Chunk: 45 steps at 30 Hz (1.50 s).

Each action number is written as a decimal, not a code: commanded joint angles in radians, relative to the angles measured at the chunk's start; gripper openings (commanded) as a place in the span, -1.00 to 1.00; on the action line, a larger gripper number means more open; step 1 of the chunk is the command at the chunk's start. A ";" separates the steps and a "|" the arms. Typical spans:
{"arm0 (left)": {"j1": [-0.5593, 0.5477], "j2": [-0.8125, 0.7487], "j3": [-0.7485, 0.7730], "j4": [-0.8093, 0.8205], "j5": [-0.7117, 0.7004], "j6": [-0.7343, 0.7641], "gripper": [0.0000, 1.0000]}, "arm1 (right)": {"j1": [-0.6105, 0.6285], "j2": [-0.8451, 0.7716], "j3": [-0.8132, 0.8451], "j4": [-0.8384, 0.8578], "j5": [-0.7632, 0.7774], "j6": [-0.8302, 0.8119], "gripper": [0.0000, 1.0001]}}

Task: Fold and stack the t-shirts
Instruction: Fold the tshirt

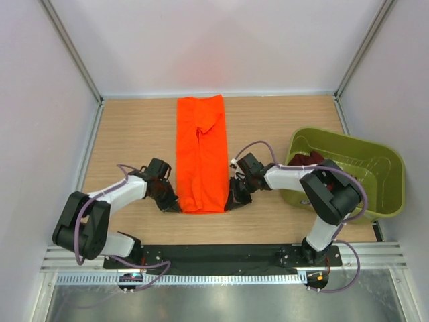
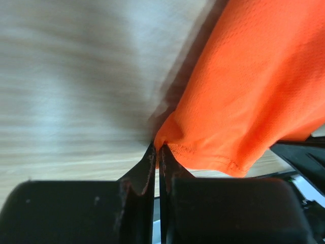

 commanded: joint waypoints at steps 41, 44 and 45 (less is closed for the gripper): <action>0.071 0.605 1.164 -0.409 -0.305 0.349 -0.99 | -0.193 0.495 1.121 -0.552 0.218 -0.166 -0.98; 0.073 0.629 1.179 -0.395 -0.300 0.349 -1.00 | -0.202 0.535 1.173 -0.567 0.210 -0.169 -0.98; 0.073 0.635 1.188 -0.395 -0.300 0.352 -1.00 | -0.206 0.544 1.187 -0.572 0.207 -0.167 -0.99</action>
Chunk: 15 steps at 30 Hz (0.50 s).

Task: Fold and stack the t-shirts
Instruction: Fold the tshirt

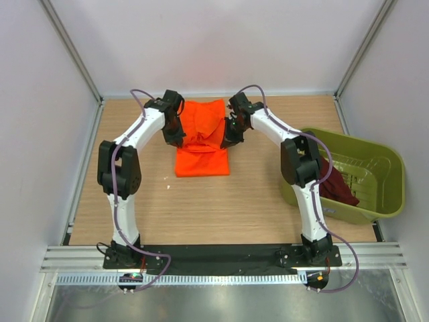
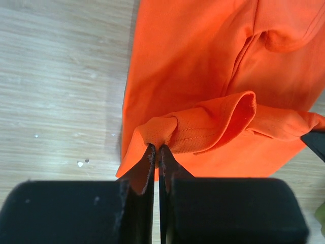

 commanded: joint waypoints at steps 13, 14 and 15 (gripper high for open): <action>0.034 0.123 0.159 0.020 0.006 0.033 -0.99 | -0.046 0.107 0.174 -0.018 -0.082 -0.009 -0.98; 0.037 0.135 0.166 0.018 0.009 0.036 -0.99 | -0.046 0.115 0.180 -0.019 -0.083 -0.009 -0.98; 0.039 0.140 0.176 0.021 0.012 0.038 -1.00 | -0.046 0.125 0.185 -0.019 -0.082 -0.006 -0.98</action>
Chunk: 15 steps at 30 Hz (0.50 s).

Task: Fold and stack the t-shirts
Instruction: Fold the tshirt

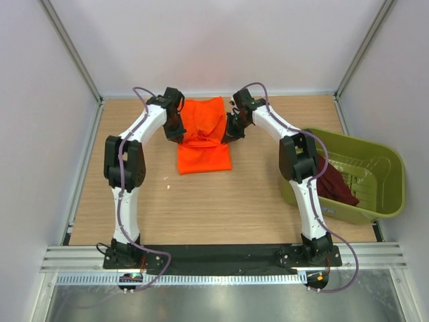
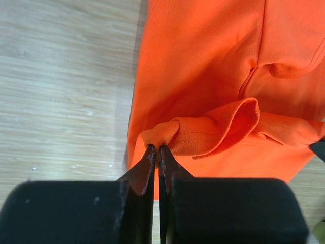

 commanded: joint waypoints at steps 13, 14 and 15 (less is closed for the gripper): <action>0.023 0.013 0.142 0.037 -0.043 0.039 -0.19 | -0.052 0.110 0.272 -0.049 -0.014 0.056 -0.26; 0.021 -0.007 0.145 0.037 -0.057 0.044 -0.13 | -0.057 0.111 0.298 -0.063 -0.010 0.059 -0.17; 0.023 -0.025 0.147 0.034 -0.089 0.050 -0.04 | -0.062 0.110 0.321 -0.081 0.000 0.064 -0.07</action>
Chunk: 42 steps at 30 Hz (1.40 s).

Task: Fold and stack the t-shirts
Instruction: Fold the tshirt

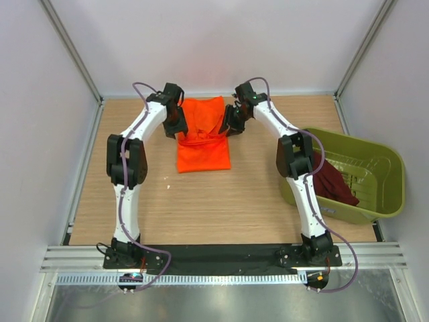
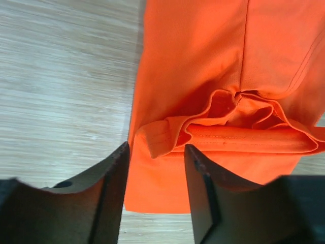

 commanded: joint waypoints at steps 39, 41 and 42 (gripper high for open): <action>0.026 -0.321 -0.672 0.299 0.325 0.141 0.02 | 0.015 -0.371 -0.759 0.228 -0.129 -0.050 0.15; 0.031 -0.313 -0.669 0.297 0.326 0.151 -0.03 | 0.015 -0.362 -0.750 0.232 -0.133 -0.046 0.09; 0.034 -0.308 -0.667 0.291 0.325 0.155 -0.05 | 0.015 -0.348 -0.741 0.235 -0.143 -0.038 0.07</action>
